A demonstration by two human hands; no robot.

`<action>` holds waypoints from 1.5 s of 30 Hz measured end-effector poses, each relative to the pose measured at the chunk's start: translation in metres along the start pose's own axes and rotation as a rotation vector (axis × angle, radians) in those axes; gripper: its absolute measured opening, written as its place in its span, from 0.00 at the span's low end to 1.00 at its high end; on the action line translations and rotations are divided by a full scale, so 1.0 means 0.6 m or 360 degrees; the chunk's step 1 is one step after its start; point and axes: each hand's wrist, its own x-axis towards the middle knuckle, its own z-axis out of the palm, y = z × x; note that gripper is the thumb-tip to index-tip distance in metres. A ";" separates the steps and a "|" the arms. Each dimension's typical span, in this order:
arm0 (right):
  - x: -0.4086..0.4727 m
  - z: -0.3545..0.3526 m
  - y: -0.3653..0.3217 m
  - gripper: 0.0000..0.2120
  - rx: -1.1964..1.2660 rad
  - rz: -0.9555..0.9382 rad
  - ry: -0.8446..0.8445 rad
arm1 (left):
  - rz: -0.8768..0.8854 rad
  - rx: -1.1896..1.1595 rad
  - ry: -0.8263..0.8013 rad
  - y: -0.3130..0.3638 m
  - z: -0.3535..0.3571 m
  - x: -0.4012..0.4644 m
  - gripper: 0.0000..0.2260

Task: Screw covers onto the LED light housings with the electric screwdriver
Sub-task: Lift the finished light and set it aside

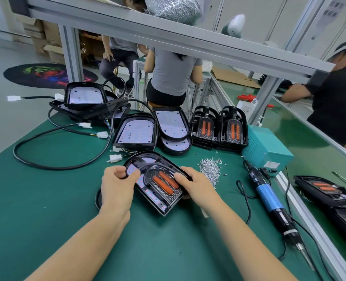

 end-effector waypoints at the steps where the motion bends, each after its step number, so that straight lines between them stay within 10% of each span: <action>1: 0.001 -0.003 -0.001 0.08 0.0151 0.0118 -0.0051 | -0.0048 0.0027 0.0019 -0.003 -0.001 -0.002 0.14; 11: 0.000 -0.007 -0.013 0.06 0.0513 0.0366 -0.0088 | -0.0266 0.0000 -0.0408 -0.008 0.014 -0.035 0.11; 23: -0.049 -0.017 -0.032 0.10 0.1084 0.0117 -0.0161 | 0.0340 -0.0125 -0.0441 0.030 0.031 -0.055 0.11; 33: -0.080 -0.021 -0.046 0.14 0.1122 -0.0396 0.0420 | 0.0582 0.0147 -0.0675 0.049 0.076 -0.059 0.18; 45: -0.103 -0.093 -0.031 0.17 0.1263 -0.0315 0.0985 | 0.0823 0.0246 -0.0755 0.054 0.177 -0.110 0.19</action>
